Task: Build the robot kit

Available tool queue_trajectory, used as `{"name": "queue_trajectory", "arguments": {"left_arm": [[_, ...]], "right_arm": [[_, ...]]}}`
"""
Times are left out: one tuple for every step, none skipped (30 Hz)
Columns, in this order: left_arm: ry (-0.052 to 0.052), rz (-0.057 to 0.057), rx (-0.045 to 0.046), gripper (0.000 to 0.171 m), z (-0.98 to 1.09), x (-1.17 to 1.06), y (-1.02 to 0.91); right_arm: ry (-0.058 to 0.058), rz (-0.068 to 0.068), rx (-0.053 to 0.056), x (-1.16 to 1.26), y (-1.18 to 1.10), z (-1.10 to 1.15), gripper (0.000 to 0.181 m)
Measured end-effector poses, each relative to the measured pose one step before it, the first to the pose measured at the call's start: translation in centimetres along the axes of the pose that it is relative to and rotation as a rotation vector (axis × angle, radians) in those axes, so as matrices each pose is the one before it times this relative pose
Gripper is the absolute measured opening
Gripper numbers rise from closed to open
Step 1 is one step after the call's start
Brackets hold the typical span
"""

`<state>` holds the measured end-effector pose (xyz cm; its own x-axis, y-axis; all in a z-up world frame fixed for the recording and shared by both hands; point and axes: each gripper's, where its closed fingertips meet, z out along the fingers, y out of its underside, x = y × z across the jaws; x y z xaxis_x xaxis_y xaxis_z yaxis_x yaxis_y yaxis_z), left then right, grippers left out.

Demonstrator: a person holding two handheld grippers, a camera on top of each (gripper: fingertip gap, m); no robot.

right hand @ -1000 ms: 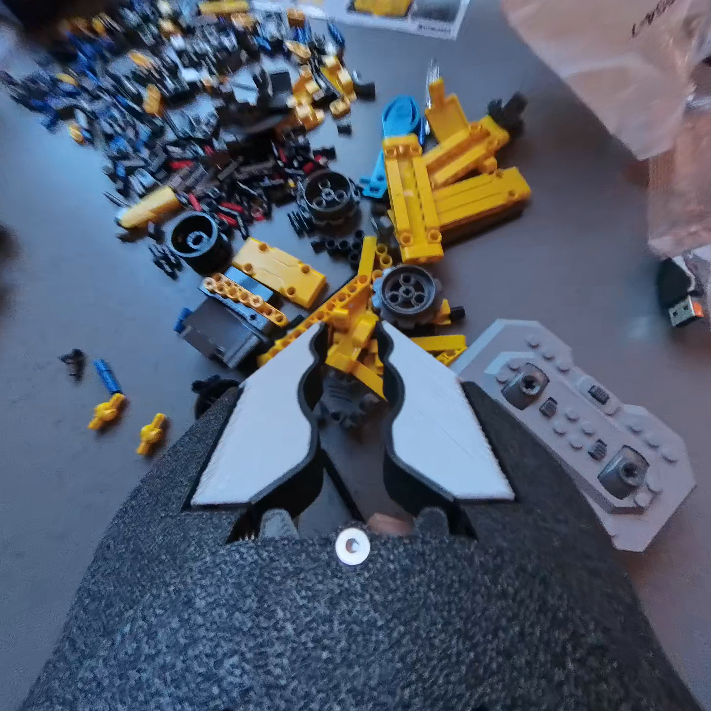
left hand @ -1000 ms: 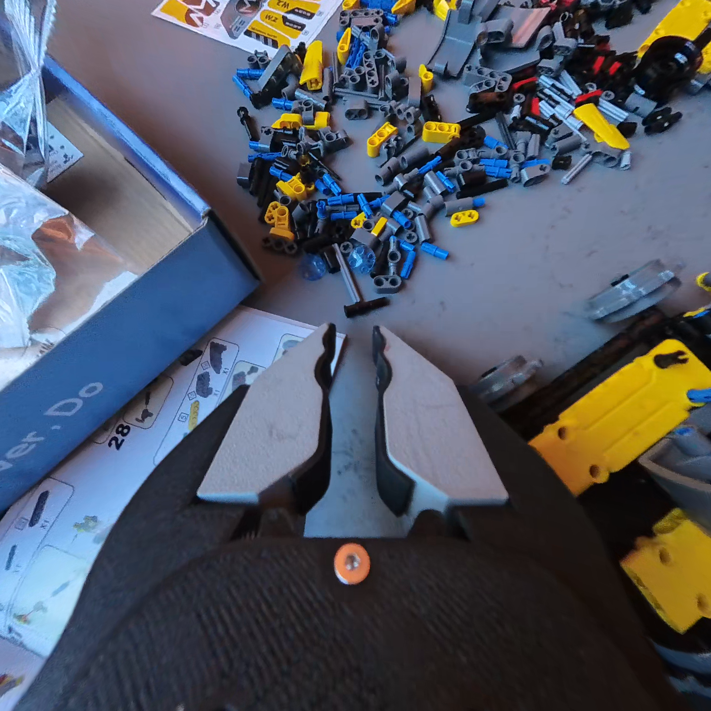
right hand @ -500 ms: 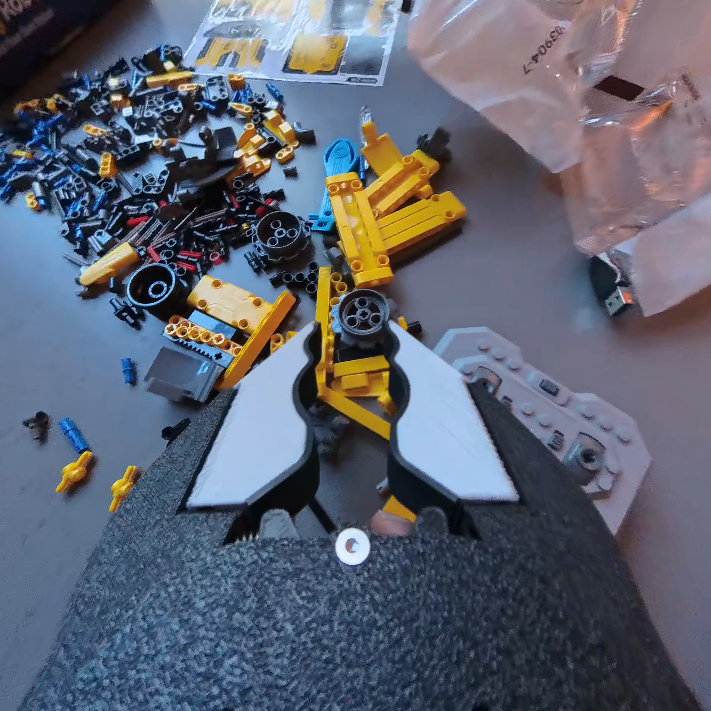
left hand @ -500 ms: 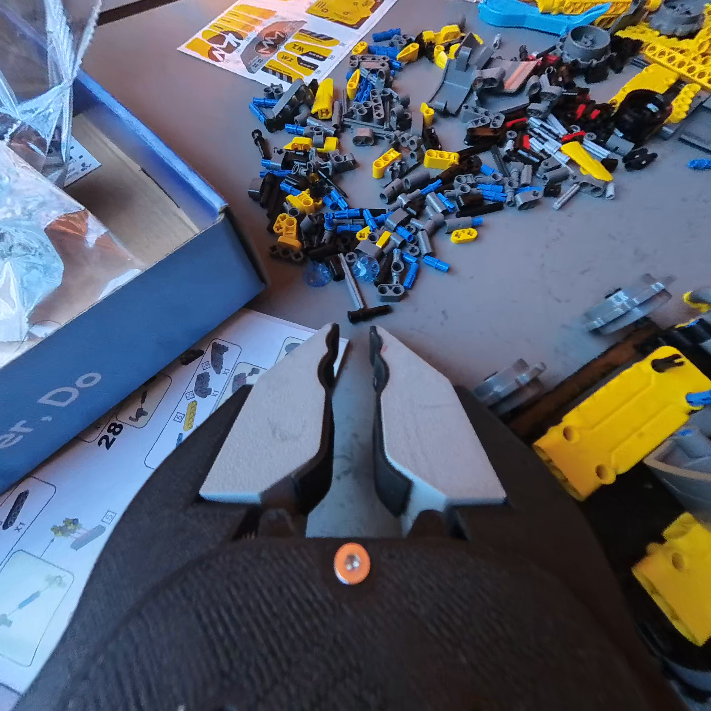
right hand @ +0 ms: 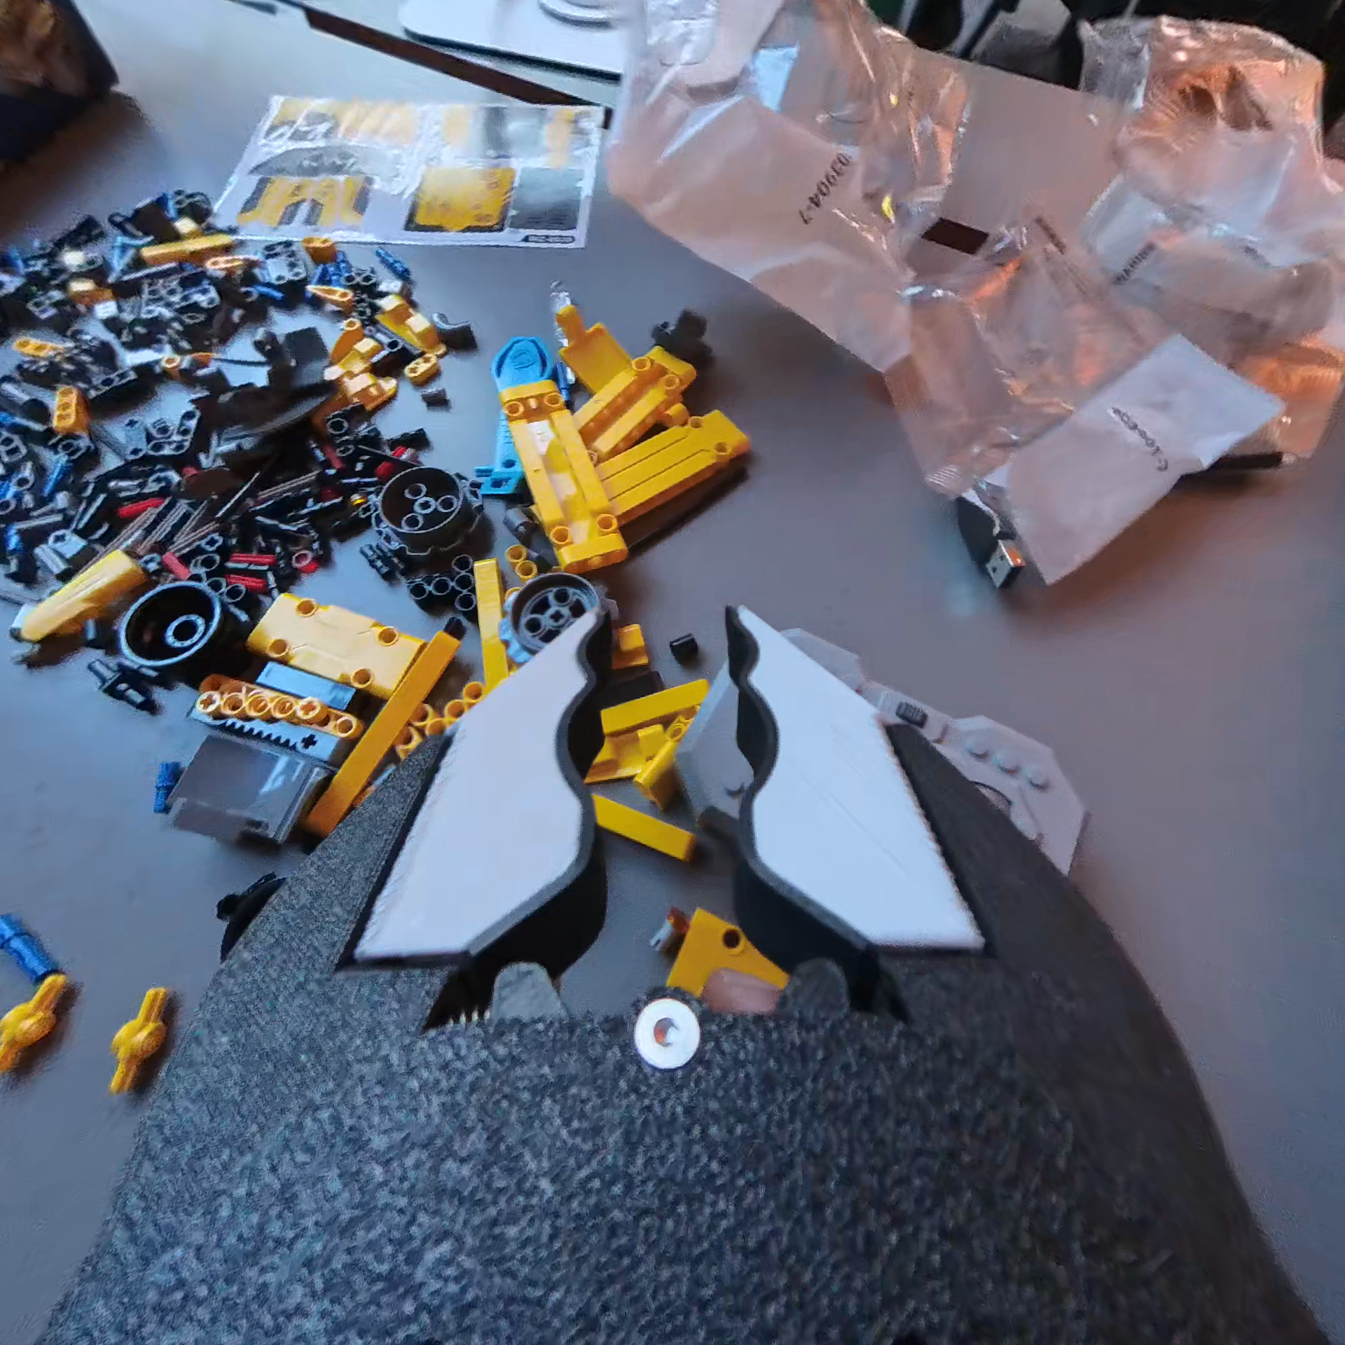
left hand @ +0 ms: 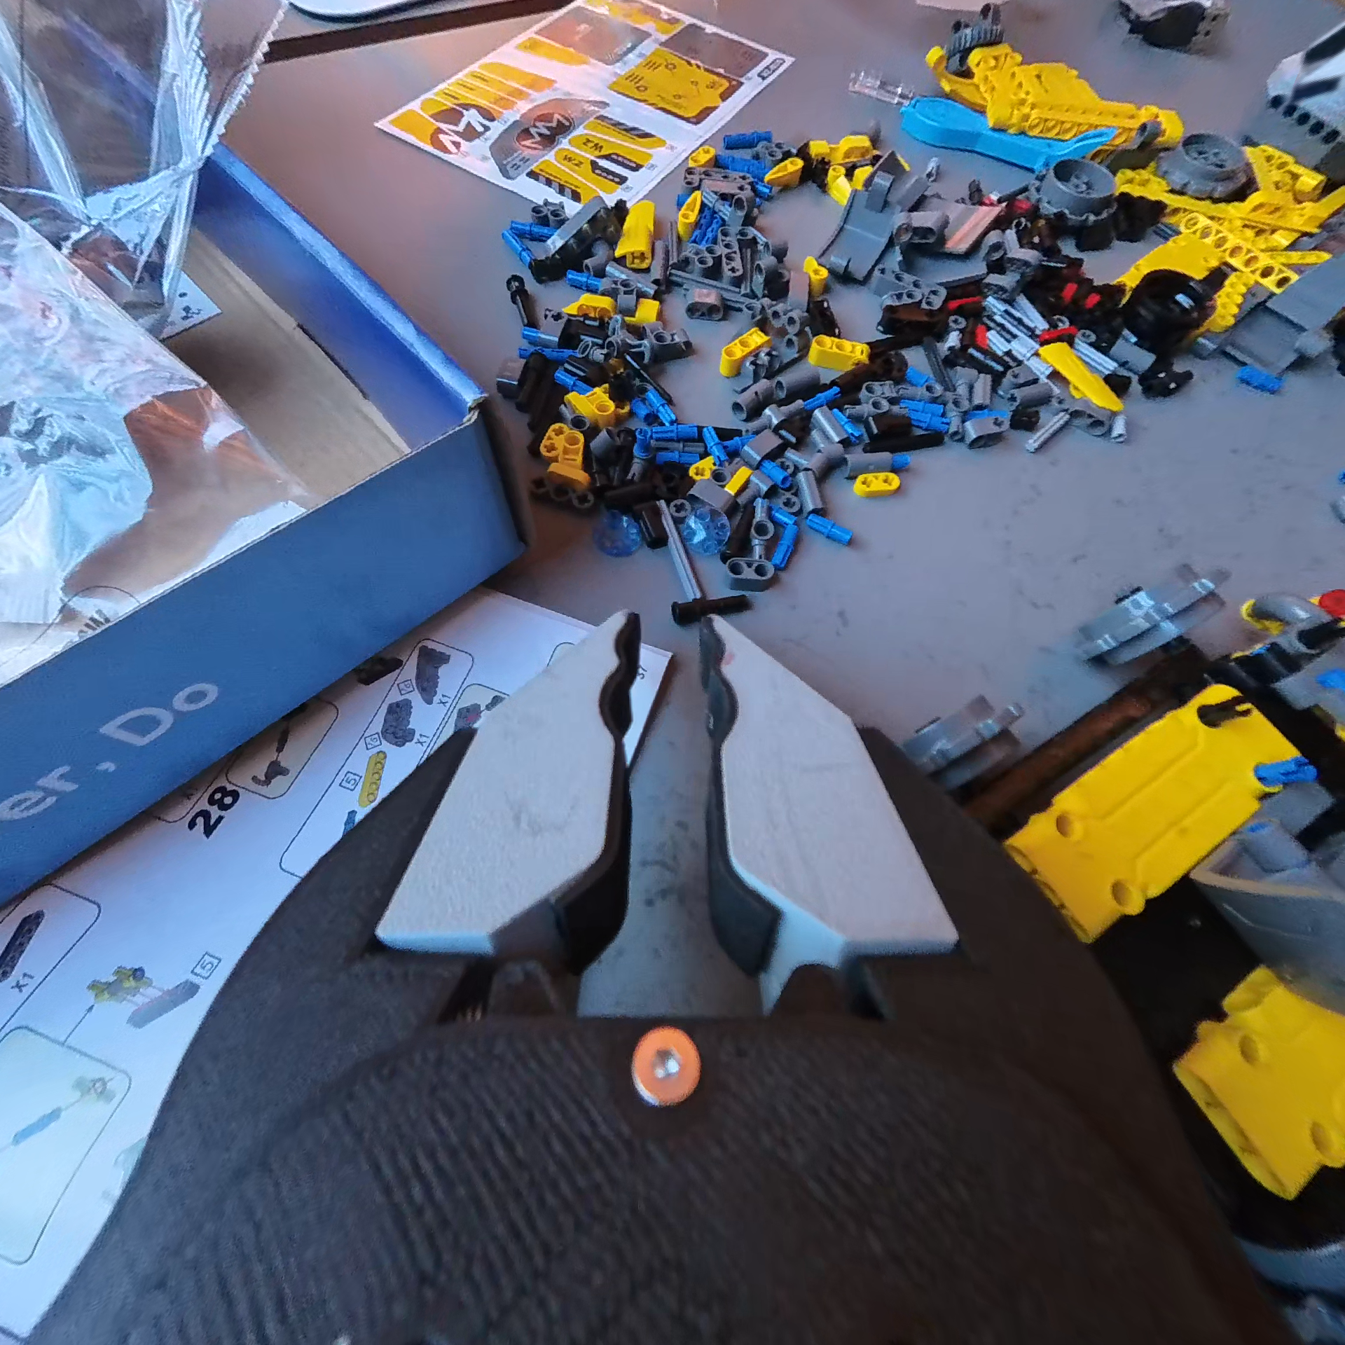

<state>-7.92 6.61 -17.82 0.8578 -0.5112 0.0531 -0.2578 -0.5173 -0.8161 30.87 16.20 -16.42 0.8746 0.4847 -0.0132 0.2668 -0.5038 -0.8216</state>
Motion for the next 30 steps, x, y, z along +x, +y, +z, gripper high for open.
{"name": "queue_trajectory", "arguments": {"left_arm": [[0.0000,0.0004,0.00513,0.012,-0.049,0.009,-0.061],[0.0003,-0.0009,0.00489,0.011,-0.050,-0.014,-0.060],[0.0008,-0.0028,0.00234,0.011,-0.029,-0.014,-0.029],[0.0015,-0.0036,-0.00051,0.011,0.007,-0.018,0.007],[0.0017,-0.0025,-0.00149,0.011,0.009,-0.005,0.016],[0.0000,-0.0007,-0.00066,0.011,0.015,-0.006,0.007],[-0.0005,0.0018,0.00018,0.011,-0.009,0.008,-0.005],[-0.0008,0.0029,-0.00014,0.011,0.008,0.021,0.000],[-0.0010,0.0021,-0.00089,0.011,0.005,0.011,0.008],[-0.0001,0.0008,-0.00106,0.011,0.014,0.005,0.013],[0.0001,-0.0016,-0.00092,0.011,0.005,-0.020,0.002],[0.0011,-0.0036,-0.00019,0.011,-0.003,-0.018,0.000],[0.0028,-0.0034,0.00061,0.011,-0.002,-0.003,-0.009],[0.0049,-0.0018,0.00070,0.011,-0.011,0.032,-0.003],[0.0061,-0.0004,0.00136,0.011,-0.017,0.068,-0.015],[0.0061,0.0010,0.00183,0.010,-0.011,0.081,-0.021],[0.0047,0.0012,0.00034,0.010,-0.010,0.064,-0.008],[0.0032,0.0002,-0.00157,0.010,0.013,0.041,0.017],[0.0015,-0.0004,-0.00139,0.010,0.009,0.013,0.017],[0.0006,-0.0005,-0.00136,0.010,0.015,-0.001,0.025],[0.0018,-0.0004,-0.00133,0.010,0.021,0.020,0.009],[0.0015,-0.0012,-0.00113,0.011,0.006,0.010,0.016],[0.0010,-0.0019,-0.00069,0.011,0.001,-0.014,0.001],[0.0015,-0.0023,-0.00048,0.010,0.008,-0.004,0.007],[0.0020,-0.0025,-0.00044,0.011,0.003,-0.005,0.008],[0.0021,-0.0020,-0.00010,0.011,-0.002,0.007,-0.002],[0.0016,-0.0017,0.00112,0.011,-0.011,0.001,-0.006],[0.0007,-0.0017,0.00217,0.010,-0.022,-0.005,-0.032],[-0.0015,-0.0012,0.00427,0.010,-0.050,-0.034,-0.044],[-0.0075,-0.0001,0.01026,0.011,-0.108,-0.076,-0.115]], "right_arm": [[-0.0021,0.0004,-0.0171,-0.068,0.303,0.241,0.031],[-0.0005,-0.0132,-0.0225,-0.193,0.382,0.296,0.029],[0.0032,-0.0206,-0.0252,-0.216,0.414,0.332,0.028],[-0.0010,-0.0231,-0.0253,-0.352,0.389,0.353,0.026],[-0.0106,-0.0220,-0.0243,-0.540,0.363,0.376,0.023],[-0.0131,-0.0207,-0.0228,-0.590,0.296,0.370,0.022],[-0.0018,-0.0252,-0.0177,-0.405,0.177,0.261,0.021],[0.0149,-0.0315,-0.0074,-0.057,0.004,0.053,0.024],[0.0227,-0.0297,0.0053,0.216,-0.157,-0.180,0.024],[0.0155,-0.0150,0.0164,0.348,-0.287,-0.395,0.023],[0.0020,0.0113,0.0287,0.376,-0.428,-0.512,0.024],[-0.0184,0.0298,0.0309,0.240,-0.500,-0.533,0.025],[-0.0367,0.0248,0.0160,0.007,-0.471,-0.501,0.026],[-0.0403,0.0060,-0.0094,-0.127,-0.286,-0.371,0.030],[-0.0452,-0.0154,-0.0450,-0.278,0.133,-0.151,0.031],[-0.0451,-0.0346,-0.0801,-0.289,0.569,0.070,0.032],[-0.0168,-0.0537,-0.0873,0.143,0.580,0.226,0.033],[0.0122,-0.0706,-0.0756,0.572,0.400,0.298,0.037],[0.0164,-0.0683,-0.0693,0.643,0.336,0.319,0.037],[0.0027,-0.0478,-0.0654,0.411,0.270,0.293,0.034],[-0.0173,-0.0311,-0.0562,0.031,0.135,0.241,0.033],[-0.0239,-0.0237,-0.0428,-0.189,0.019,0.182,0.032],[-0.0251,-0.0198,-0.0316,-0.301,-0.070,0.155,0.032],[-0.0259,-0.0164,-0.0212,-0.372,-0.159,0.167,0.032],[-0.0139,-0.0113,-0.0152,-0.160,-0.183,0.216,0.032],[0.0067,-0.0051,-0.0195,0.244,-0.054,0.279,0.029],[0.0136,0.0028,-0.0114,0.446,-0.130,0.174,0.024],[0.0205,0.0074,0.0002,0.595,-0.260,0.051,0.020],[0.0349,0.0040,-0.0076,0.765,-0.079,0.077,0.015],[0.0217,-0.0022,-0.0099,0.424,0.040,0.103,0.016]]}}
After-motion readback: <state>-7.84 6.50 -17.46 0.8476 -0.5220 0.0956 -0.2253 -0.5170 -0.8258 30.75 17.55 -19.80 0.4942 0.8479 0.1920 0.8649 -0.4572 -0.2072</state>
